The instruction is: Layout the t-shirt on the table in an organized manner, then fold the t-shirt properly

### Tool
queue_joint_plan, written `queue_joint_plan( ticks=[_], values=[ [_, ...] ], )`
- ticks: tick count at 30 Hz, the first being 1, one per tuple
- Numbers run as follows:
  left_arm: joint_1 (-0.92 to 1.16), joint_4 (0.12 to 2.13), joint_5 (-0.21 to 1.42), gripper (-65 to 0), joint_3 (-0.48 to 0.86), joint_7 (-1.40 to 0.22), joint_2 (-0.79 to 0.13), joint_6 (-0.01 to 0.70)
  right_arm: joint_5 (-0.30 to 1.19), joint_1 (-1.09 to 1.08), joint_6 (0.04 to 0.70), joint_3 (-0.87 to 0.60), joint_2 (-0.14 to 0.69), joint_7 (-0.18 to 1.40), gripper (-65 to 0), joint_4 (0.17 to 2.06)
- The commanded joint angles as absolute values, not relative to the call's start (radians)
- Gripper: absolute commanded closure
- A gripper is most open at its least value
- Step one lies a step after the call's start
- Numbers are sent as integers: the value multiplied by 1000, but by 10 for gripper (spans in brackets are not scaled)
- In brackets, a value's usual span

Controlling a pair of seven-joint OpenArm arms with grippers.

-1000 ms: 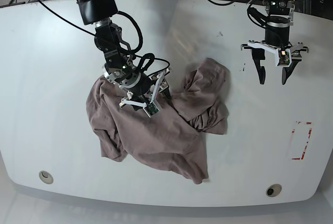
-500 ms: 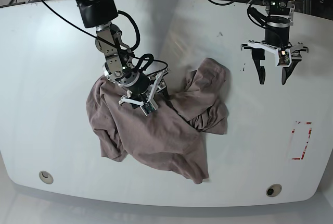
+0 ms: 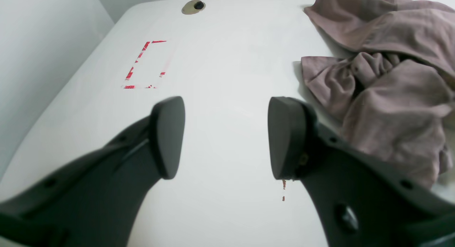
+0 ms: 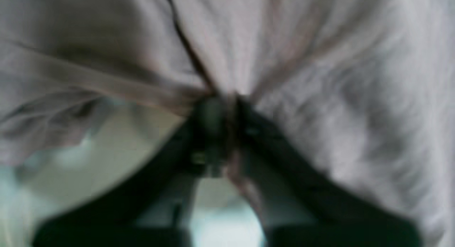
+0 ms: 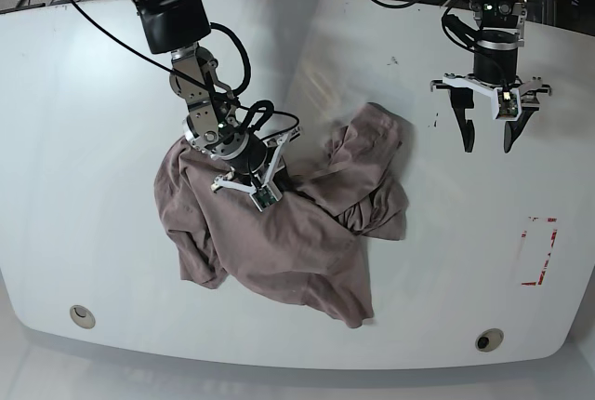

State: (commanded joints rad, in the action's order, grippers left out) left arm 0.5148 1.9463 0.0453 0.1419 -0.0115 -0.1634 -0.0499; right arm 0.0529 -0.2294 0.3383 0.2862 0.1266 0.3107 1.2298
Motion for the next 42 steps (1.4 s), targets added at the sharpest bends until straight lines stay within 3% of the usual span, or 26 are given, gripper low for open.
queue_joint_plan(
  ticks=[10,27,42],
  values=[
    [515,1946,45,-349,142,-12,-165,-50,53,-222,338,282,140,325,0,1302],
    [513,1914,45,-349,142,-12,-165,-50,54,-124,341,156,177,621,0,1811],
    [470,1882,45,-350,125,-12,-165,-47,53,-13,343,154,245,647,0,1943]
  ],
)
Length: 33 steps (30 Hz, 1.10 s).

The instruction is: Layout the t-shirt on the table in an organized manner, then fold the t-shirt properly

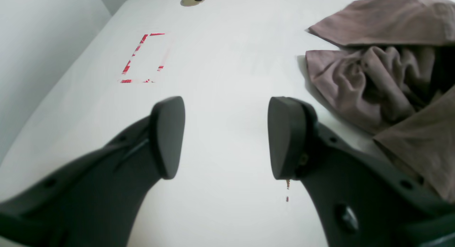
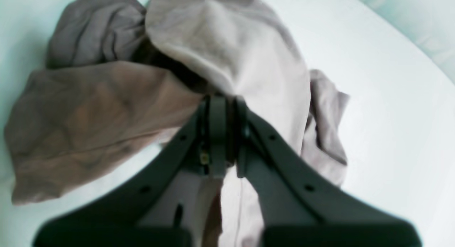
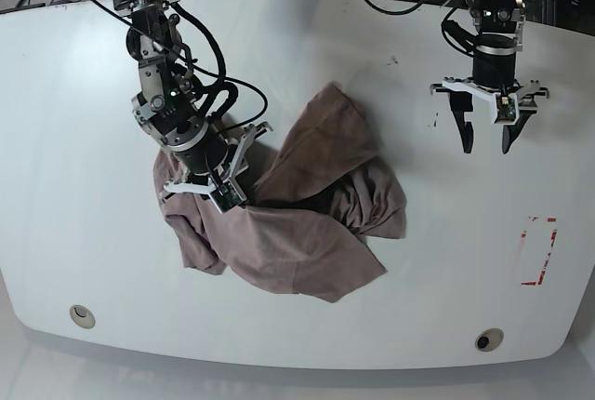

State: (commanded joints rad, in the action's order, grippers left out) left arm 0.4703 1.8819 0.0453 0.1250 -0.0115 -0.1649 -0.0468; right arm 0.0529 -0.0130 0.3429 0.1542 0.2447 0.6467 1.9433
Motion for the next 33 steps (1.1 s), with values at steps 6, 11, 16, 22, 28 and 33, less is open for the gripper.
queue_joint_plan(
  ticks=[6,11,16,22,28,33],
  values=[
    [438,1859,45,-350,61,-12,-165,-47,53,33,341,128,260,648,0,2014],
    [423,1845,45,-351,-1,-12,-165,-47,56,71,346,77,268,645,0,2034],
    [414,1831,45,-351,-90,-12,-163,15,54,74,349,48,271,645,0,2032],
    [401,1817,45,-351,-193,-12,-151,93,54,70,349,45,271,645,0,2031],
    [400,1804,45,-353,-257,-12,-131,96,54,70,349,47,266,645,-2,2031],
    [400,1802,44,-353,-263,-12,-128,96,54,73,349,47,263,645,-54,2031]
  ],
)
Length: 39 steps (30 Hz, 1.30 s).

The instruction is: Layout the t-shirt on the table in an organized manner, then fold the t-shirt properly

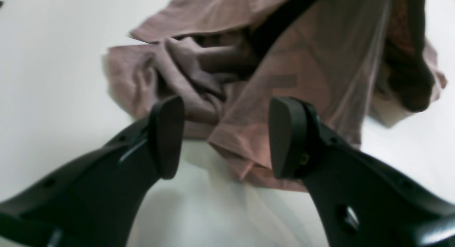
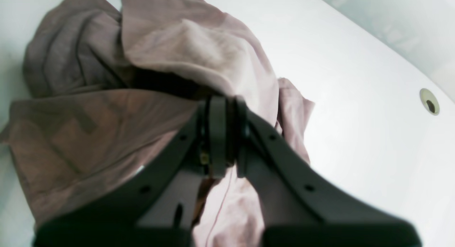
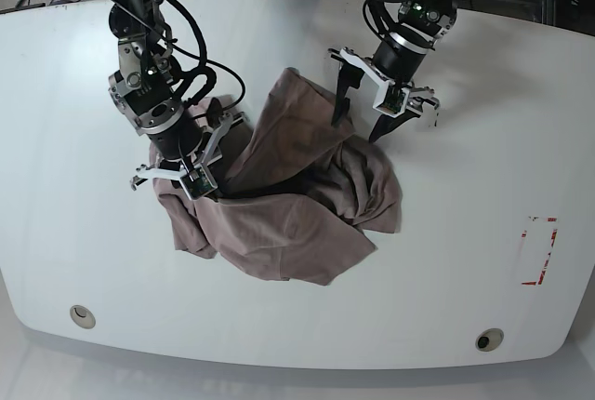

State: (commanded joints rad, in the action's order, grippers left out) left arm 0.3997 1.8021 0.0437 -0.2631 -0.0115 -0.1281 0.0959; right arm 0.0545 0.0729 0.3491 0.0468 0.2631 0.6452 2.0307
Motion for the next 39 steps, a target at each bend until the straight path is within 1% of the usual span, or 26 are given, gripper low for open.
queue_joint_plan(
  ticks=[1,3,4,5,8,10,12,14,19,26,28,32,34,39],
  values=[
    [400,1802,44,-353,-262,-13,-130,96,54,74,348,47,263,645,-76,2031],
    [400,1801,44,-353,-257,-13,-134,96,54,77,346,45,263,645,-171,2031],
    [400,1801,44,-353,-254,-13,-134,96,54,77,346,45,263,645,-198,2031],
    [400,1794,44,-353,-251,-13,-136,96,54,79,346,45,263,645,-266,2029],
    [400,1781,44,-353,-236,-13,-142,97,54,94,346,45,263,645,-384,2029],
    [400,1770,44,-353,-228,-13,-154,97,54,102,346,48,263,645,-442,2029],
    [400,1764,44,-353,-226,-13,-165,97,54,104,348,50,263,645,-474,2029],
    [400,1764,44,-353,-226,-13,-173,97,54,105,348,50,262,645,-485,2028],
    [400,1764,44,-353,-225,-13,-186,97,56,101,348,70,262,645,-484,2026],
    [400,1762,44,-353,-225,-13,-193,96,53,59,341,214,268,650,-485,2009],
    [400,1762,44,-353,-225,-13,-191,96,31,58,341,259,274,650,-485,2006],
    [400,1762,44,-353,-225,-13,-191,96,-82,58,340,302,248,648,-485,2002],
    [400,1762,44,-353,-225,-13,-191,96,-180,56,344,329,226,645,-485,1972],
    [400,1762,44,-351,-225,-13,-191,96,-377,33,349,364,216,611,-484,1896]
  ],
)
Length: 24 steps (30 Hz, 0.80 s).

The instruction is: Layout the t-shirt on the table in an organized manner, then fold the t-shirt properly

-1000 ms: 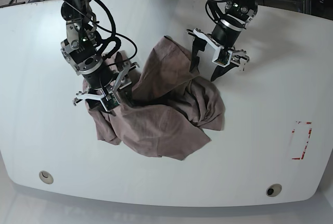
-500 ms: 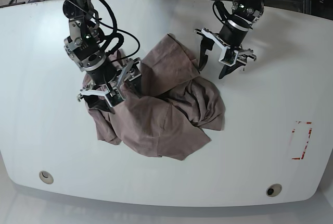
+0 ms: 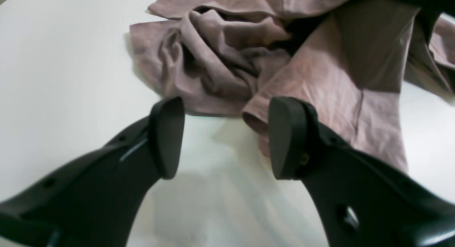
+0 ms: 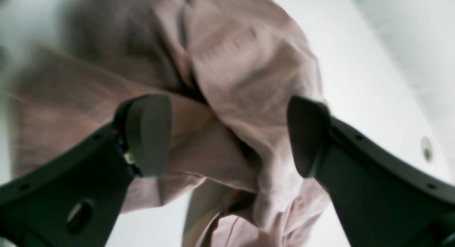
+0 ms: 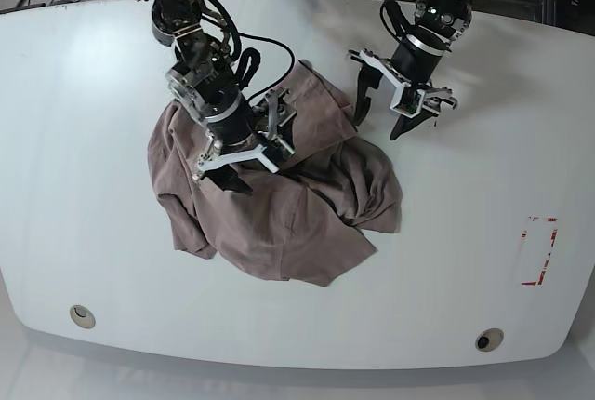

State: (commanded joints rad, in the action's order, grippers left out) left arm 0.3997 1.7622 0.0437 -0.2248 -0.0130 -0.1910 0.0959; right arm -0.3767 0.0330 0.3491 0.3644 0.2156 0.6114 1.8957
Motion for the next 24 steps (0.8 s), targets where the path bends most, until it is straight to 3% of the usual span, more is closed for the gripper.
queue_joint_plan(
  ticks=[6,14,24],
  values=[
    [401,1762,44,-351,-223,-13,-191,96,-466,19,349,361,220,541,-484,1821],
    [401,1762,44,-351,-223,-13,-193,96,-478,7,349,295,223,532,-484,1811],
    [401,1762,44,-351,-223,-13,-193,96,-478,-2,349,259,303,532,-484,1814]
  ],
)
